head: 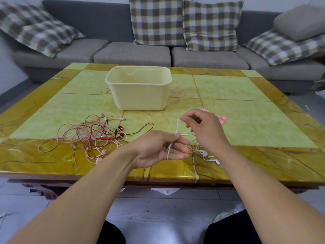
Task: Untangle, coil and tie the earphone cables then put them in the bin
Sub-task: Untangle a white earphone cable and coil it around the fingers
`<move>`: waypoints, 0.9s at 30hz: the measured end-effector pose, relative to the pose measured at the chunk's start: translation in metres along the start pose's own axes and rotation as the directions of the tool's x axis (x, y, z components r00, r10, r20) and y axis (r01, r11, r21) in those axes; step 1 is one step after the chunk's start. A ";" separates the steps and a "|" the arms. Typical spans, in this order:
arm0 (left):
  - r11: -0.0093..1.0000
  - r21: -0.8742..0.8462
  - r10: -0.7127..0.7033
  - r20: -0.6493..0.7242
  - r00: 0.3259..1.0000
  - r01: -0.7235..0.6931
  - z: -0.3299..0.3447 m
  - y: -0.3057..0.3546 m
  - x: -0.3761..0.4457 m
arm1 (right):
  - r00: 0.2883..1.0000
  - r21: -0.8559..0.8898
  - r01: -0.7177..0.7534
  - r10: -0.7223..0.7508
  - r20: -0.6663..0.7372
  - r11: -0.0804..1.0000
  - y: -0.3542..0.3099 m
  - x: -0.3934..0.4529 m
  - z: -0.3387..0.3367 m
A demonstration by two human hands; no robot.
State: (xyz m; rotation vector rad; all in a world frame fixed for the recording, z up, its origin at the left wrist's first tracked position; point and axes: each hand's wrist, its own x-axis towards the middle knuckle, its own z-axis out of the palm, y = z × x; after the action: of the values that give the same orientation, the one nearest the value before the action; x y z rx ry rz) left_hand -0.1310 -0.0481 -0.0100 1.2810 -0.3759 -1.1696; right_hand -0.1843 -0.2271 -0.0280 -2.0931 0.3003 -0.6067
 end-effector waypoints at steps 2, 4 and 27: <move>0.999 0.043 0.001 0.027 1.000 -0.002 -0.004 0.001 -0.003 | 0.993 -0.029 -0.039 0.042 0.113 0.999 0.003 0.000 0.002; 0.998 -0.039 0.050 0.065 0.997 -0.047 -0.009 0.005 -0.005 | 0.966 -0.069 -0.084 0.099 0.238 0.994 0.004 -0.002 0.004; 0.649 0.751 0.492 -0.292 0.820 -0.122 -0.043 -0.011 0.013 | 0.731 0.115 -0.353 0.197 0.653 0.929 -0.032 -0.027 -0.014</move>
State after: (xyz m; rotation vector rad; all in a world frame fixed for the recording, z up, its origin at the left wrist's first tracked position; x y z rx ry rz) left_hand -0.0971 -0.0342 -0.0379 2.0232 -0.6929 -0.3369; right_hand -0.2151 -0.2075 -0.0032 -1.8450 0.1351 0.2568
